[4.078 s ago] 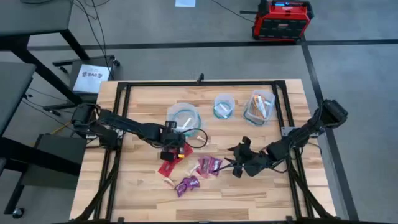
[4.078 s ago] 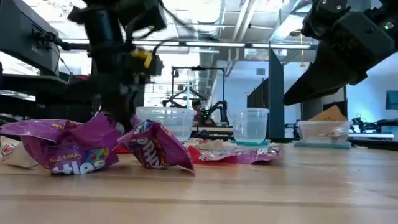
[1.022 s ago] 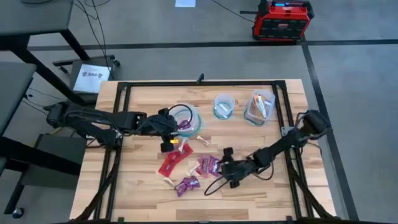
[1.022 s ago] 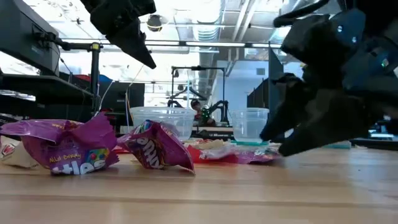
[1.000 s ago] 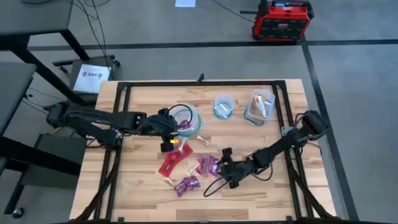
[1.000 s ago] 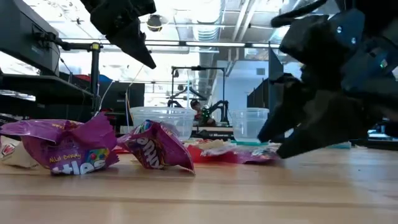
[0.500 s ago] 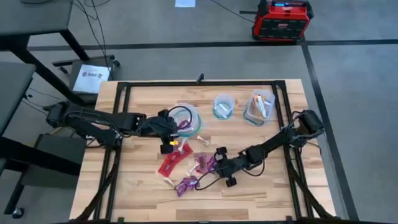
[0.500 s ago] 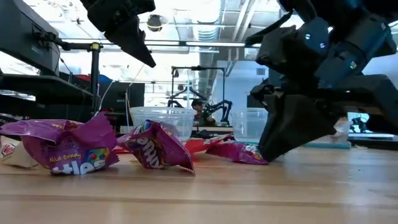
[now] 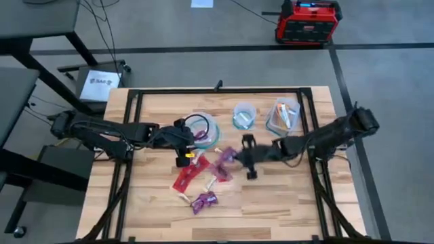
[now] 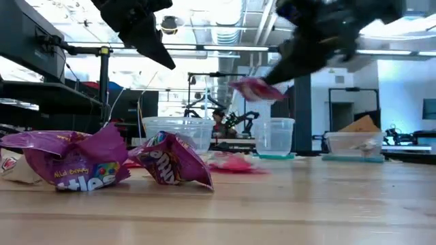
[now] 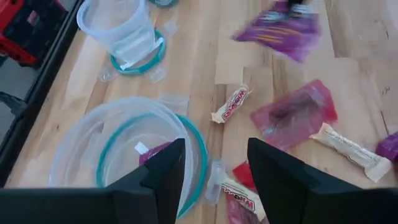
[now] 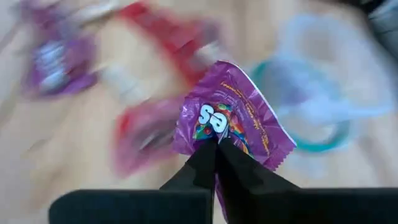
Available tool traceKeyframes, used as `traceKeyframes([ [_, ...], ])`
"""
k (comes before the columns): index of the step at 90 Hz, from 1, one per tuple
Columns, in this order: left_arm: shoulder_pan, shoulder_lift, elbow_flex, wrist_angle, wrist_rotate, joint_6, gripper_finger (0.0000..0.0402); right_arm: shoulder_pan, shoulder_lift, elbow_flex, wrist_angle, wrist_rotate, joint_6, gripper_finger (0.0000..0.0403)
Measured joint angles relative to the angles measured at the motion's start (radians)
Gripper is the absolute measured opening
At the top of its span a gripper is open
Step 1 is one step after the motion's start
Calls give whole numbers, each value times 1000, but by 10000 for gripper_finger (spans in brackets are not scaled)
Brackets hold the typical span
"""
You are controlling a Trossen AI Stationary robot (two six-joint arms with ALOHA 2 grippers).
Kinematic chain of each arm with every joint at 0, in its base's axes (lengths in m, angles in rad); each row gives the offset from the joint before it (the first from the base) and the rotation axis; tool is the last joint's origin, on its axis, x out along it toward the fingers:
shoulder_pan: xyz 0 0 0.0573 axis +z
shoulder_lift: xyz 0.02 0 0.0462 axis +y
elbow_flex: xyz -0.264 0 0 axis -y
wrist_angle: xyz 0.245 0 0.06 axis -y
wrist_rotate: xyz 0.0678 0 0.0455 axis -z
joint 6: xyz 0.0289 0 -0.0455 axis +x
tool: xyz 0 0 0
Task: Sort candy
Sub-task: Put the violet candy into the big round transparent bin
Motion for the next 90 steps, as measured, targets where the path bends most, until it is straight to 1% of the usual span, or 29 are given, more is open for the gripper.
traceKeyframes([
  [10, 0, 0, 0, -3, -1, -1, 162, -94, 59, 8, 150, 0, -27, 0],
  [19, 0, 0, 0, -13, -1, -2, 162, -167, 138, 66, 238, 0, -28, 0],
  [28, 0, -7, 0, -33, -9, -5, 162, -223, 230, 163, 242, 0, -29, 0],
  [37, 0, -33, 0, -73, -53, -17, 162, -263, 322, 267, 238, -5, -28, 0],
  [41, 0, -46, 0, -99, -74, -28, 162, -276, 358, 312, 215, -29, -28, 2],
  [45, 0, -58, 0, -114, -85, -40, 162, -288, 392, 359, 174, -80, -27, 9],
  [50, 1, -73, 0, -129, -90, -53, 162, -302, 422, 413, 115, -120, -18, 25],
  [57, 1, -89, 0, -150, -90, -75, 162, -315, 447, 469, 51, -132, -14, 59],
  [66, 1, -98, 0, -192, -90, -101, 162, -316, 443, 508, -37, -132, -27, 108],
  [79, 1, -95, 0, -238, -89, -129, 162, -300, 368, 525, -210, -137, -27, 173],
  [84, 1, -89, 0, -239, -89, -135, 162, -286, 324, 525, -293, -141, -26, 192],
  [90, 0, -87, 0, -243, -86, -138, 162, -263, 262, 514, -365, -173, -20, 208],
])
